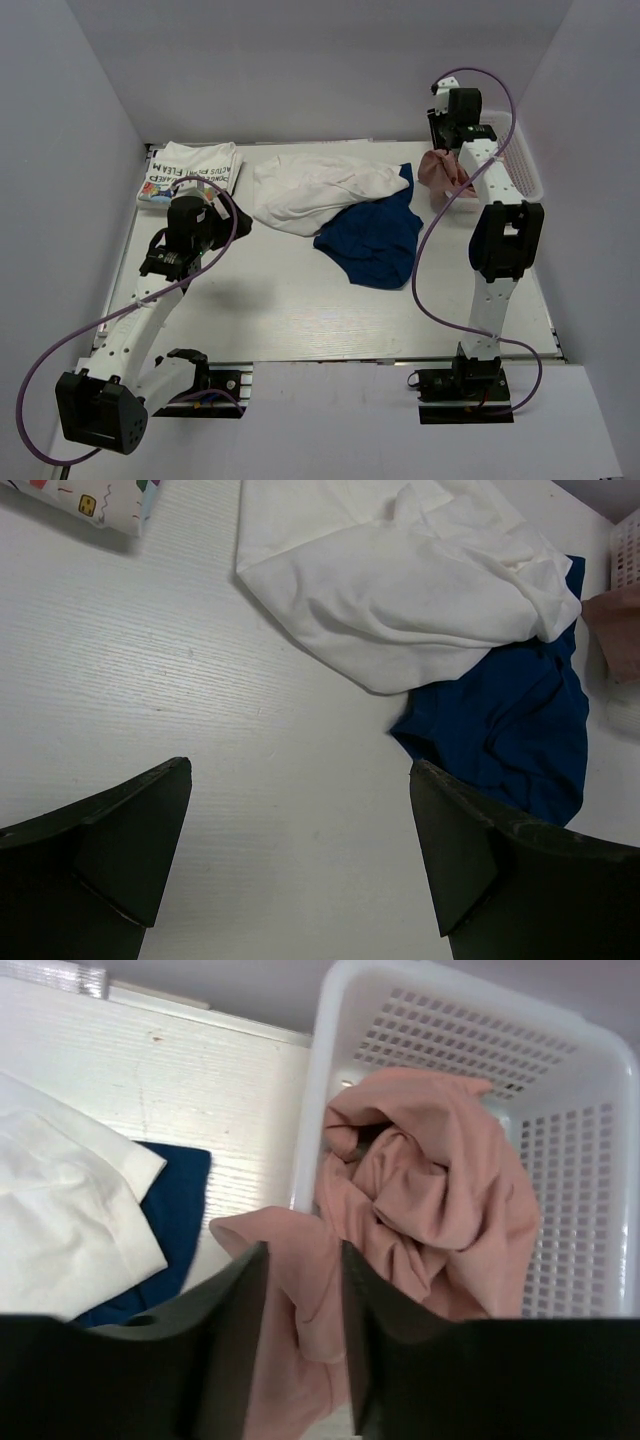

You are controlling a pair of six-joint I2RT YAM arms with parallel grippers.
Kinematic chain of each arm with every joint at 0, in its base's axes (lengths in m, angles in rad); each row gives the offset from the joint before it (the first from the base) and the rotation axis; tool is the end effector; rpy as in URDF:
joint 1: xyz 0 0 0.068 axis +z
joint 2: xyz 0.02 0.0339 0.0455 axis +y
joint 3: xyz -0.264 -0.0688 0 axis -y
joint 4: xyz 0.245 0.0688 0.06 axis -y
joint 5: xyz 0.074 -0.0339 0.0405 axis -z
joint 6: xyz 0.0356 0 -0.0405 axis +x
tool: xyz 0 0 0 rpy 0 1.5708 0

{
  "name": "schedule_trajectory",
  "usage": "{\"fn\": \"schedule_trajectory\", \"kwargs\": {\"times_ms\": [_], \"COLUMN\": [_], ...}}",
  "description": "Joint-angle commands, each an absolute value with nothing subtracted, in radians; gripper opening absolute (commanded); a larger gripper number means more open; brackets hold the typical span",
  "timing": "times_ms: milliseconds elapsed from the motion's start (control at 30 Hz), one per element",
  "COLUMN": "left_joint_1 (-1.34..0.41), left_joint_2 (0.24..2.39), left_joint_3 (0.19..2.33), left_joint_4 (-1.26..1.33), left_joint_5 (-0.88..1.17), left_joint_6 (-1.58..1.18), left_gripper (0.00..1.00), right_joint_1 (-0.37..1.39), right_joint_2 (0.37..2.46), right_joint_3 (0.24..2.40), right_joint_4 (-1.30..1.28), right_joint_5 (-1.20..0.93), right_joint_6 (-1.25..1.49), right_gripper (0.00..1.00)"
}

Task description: Fold and stack the t-shirts

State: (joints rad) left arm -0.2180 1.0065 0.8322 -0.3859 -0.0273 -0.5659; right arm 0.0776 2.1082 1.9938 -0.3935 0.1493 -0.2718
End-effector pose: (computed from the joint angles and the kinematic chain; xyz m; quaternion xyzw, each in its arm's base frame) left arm 0.2183 -0.0474 0.2949 -0.1579 0.8606 -0.1739 0.4519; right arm 0.4997 0.0335 0.3188 -0.1122 0.8532 -0.1130 0.4968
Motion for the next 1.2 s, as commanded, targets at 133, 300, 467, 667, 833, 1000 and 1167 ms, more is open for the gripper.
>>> {"fn": "schedule_trajectory", "kwargs": {"times_ms": [133,300,467,667,833,1000,1167], "left_joint_1": [-0.221,-0.221,-0.221,-0.221,-0.221,-0.221,-0.221], "left_joint_2": [1.018,1.019,1.019,1.019,1.019,1.037,1.046], "left_joint_3": [0.833,0.833,0.833,0.833,0.833,0.833,0.842], "left_joint_4": [-0.362,-0.371,-0.362,-0.371,-0.371,-0.371,-0.38], "left_joint_5": [-0.005,-0.005,0.017,0.006,0.006,0.006,0.006], "left_joint_6": [-0.551,-0.551,-0.54,-0.54,-0.54,-0.549,-0.549], "left_gripper": [1.0,1.0,1.0,1.0,1.0,1.0,1.0], "right_joint_1": [0.074,0.074,0.074,0.074,0.072,0.071,0.069], "right_joint_2": [2.106,2.14,2.135,2.155,2.177,2.204,2.192], "right_joint_3": [1.944,1.94,1.944,1.934,1.95,2.005,2.036], "right_joint_4": [-0.433,-0.411,-0.404,-0.388,-0.384,-0.402,-0.385], "right_joint_5": [0.035,0.106,0.176,0.196,0.206,0.201,0.231], "right_joint_6": [-0.333,-0.305,-0.316,-0.314,-0.316,-0.313,-0.25], "right_gripper": [0.47,0.31,0.36,0.35,0.32,0.26,0.0]}}
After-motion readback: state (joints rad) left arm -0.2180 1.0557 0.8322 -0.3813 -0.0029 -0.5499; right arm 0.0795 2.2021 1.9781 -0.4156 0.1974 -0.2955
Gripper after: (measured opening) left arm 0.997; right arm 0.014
